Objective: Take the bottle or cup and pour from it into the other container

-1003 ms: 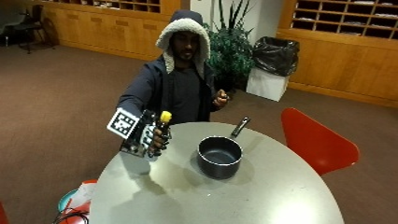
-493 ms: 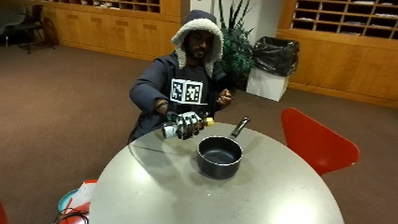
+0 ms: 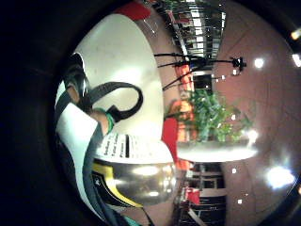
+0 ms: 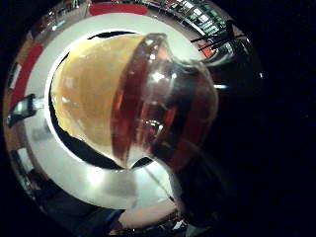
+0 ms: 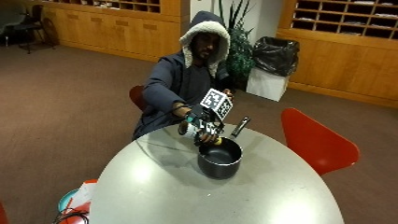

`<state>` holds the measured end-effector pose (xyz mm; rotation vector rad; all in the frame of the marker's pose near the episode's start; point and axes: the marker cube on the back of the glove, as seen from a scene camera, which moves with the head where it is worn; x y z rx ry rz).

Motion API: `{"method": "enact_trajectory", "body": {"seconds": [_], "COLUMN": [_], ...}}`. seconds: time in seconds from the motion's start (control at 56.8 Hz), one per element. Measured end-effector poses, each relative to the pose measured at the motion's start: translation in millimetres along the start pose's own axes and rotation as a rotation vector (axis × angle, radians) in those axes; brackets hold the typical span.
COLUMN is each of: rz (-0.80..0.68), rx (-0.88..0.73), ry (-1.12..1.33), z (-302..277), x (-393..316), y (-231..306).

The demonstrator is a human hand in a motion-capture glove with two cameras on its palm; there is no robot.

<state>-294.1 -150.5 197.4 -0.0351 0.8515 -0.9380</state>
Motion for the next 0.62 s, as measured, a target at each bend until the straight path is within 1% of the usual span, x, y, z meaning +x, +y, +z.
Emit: {"method": "enact_trajectory", "body": {"seconds": [0.211, 0.299, 0.457, 0.616], "rz": [-0.068, -0.063, -0.054, -0.017], "rx": [-0.024, -0.013, -0.038, -0.005], "ry": [0.120, 0.110, 0.076, 0.079], "z": [4.9, 4.5, 2.7, -3.6], "x": [-16.2, -16.4, -10.0, -13.6], "y": [-5.6, -6.1, -1.6, 9.5]}}
